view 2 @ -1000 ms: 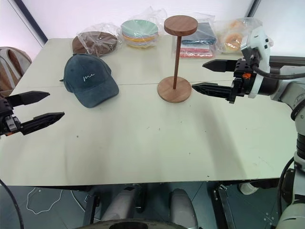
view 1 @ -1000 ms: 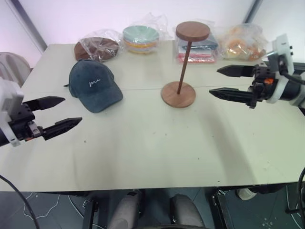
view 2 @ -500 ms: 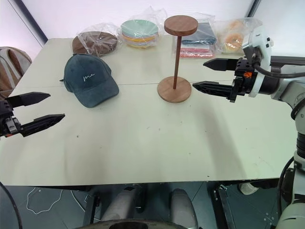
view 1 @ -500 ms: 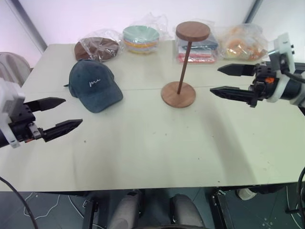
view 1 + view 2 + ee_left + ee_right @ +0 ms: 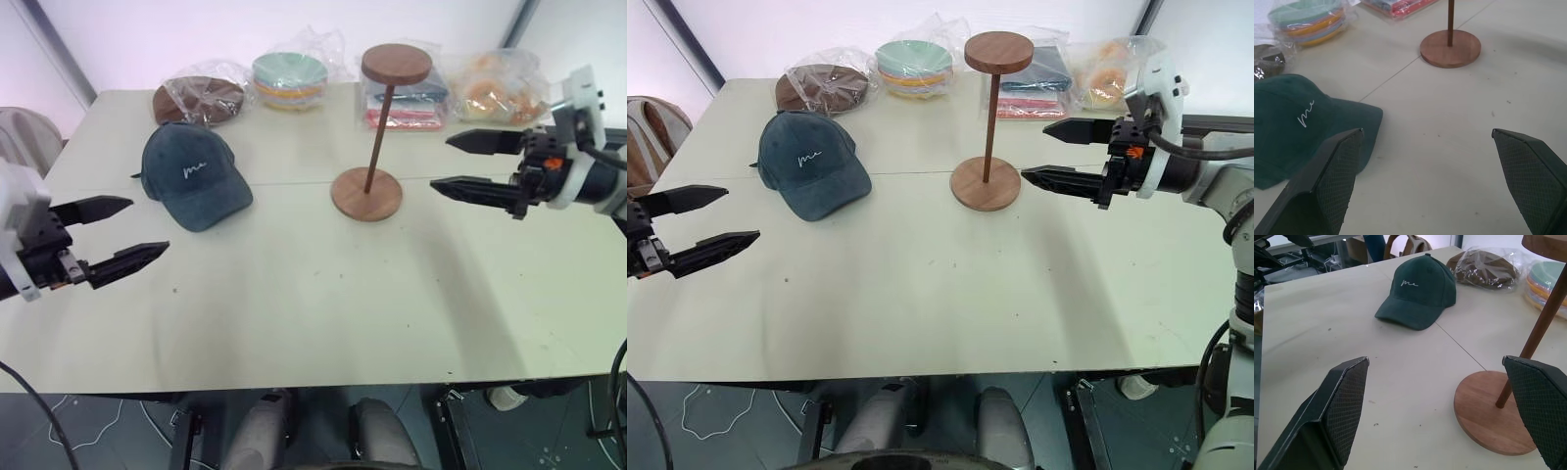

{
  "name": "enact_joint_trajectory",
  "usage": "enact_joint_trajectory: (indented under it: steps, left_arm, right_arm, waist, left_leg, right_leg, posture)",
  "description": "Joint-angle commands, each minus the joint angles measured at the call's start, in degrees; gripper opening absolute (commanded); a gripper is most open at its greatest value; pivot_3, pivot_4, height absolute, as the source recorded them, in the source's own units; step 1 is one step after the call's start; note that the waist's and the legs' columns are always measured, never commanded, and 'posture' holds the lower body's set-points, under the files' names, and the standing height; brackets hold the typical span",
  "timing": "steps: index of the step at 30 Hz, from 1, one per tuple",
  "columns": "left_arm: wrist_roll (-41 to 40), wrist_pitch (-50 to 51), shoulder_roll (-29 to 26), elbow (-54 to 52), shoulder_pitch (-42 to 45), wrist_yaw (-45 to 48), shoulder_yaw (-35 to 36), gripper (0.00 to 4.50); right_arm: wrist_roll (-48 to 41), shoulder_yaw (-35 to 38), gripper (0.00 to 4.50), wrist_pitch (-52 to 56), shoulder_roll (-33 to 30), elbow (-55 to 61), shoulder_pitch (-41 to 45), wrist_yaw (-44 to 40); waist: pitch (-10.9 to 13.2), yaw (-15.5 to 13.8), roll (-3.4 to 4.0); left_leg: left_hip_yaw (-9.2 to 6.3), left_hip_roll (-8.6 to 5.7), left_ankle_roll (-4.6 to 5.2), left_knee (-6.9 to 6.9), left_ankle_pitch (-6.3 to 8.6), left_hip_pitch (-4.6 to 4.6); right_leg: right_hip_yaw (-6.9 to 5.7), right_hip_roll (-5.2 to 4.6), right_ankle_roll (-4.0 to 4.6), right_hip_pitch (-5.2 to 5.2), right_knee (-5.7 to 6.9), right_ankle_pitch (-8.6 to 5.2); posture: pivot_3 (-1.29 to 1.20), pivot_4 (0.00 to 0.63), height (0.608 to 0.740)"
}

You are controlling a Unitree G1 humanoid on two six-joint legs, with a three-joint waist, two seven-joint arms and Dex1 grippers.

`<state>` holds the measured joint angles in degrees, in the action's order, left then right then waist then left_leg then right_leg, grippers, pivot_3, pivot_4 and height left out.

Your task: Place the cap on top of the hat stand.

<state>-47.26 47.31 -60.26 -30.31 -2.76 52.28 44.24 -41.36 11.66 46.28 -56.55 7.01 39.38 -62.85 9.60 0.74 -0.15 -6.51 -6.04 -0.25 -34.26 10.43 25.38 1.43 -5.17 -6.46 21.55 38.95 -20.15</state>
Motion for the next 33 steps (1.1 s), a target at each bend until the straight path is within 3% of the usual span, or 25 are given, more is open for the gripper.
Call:
enact_joint_trajectory:
  steps: [1,6,10,17,26,33]
  left_arm:
    - [8.0,-6.79,-0.69,-1.03,-0.67,-1.67,-2.85,4.43]
    - [20.16,-16.14,0.68,0.39,0.26,-7.17,-11.64,4.43]
    - [34.9,-26.4,3.92,1.49,-0.6,-14.24,-24.63,4.43]
    - [53.81,-38.09,11.29,9.43,3.02,-25.54,-39.54,4.43]
    - [73.12,-45.79,14.9,21.8,8.95,-37.64,-47.76,4.43]
    - [78.35,-46.95,19.49,28.01,11.52,-42.01,-50.72,4.43]
  right_arm:
    - [-0.86,0.77,4.5,-0.28,-0.14,1.23,1.76,-0.09]
    - [-0.9,0.74,4.5,-0.16,-0.08,1.36,1.72,0.01]
    - [-1.04,0.73,4.5,0.07,0.37,2.37,0.91,0.7]
    - [-1.59,0.95,4.5,1.13,0.65,3.76,0.14,1.51]
    - [-3.41,2.02,4.5,3.29,0.16,5.47,-0.18,2.35]
    - [-5.0,2.93,4.5,4.77,-0.36,6.03,0.74,3.39]
  waist:
    - [0.0,-0.01,0.0]
    - [0.0,-0.09,0.0]
    - [-0.01,-0.11,0.01]
    - [0.0,-0.17,0.0]
    - [0.0,-0.16,-0.01]
    - [-0.02,-0.16,-0.02]
  left_leg:
    - [0.01,0.0,0.0,0.0,0.0,0.0]
    - [0.03,-0.01,0.0,0.0,0.0,0.0]
    - [0.04,-0.01,0.0,0.02,0.0,-0.01]
    - [0.06,-0.02,0.0,0.04,0.0,0.01]
    - [0.05,-0.04,0.01,0.03,-0.01,0.01]
    - [0.05,-0.05,0.01,0.0,-0.01,0.01]
  right_leg:
    - [0.0,0.0,0.0,0.0,0.0,0.0]
    - [0.01,-0.02,-0.01,-0.01,-0.01,0.0]
    - [0.01,-0.02,-0.01,-0.01,-0.01,0.01]
    - [0.01,-0.02,-0.03,0.02,-0.01,0.02]
    - [-0.01,-0.01,-0.05,0.03,0.04,0.03]
    - [-0.02,-0.01,-0.06,0.03,0.11,0.03]
  posture:
    - [0.0,0.15,0.74]
    - [0.0,0.15,0.74]
    - [0.0,0.15,0.74]
    - [0.0,0.15,0.74]
    - [0.0,0.15,0.74]
    - [0.0,0.15,0.74]
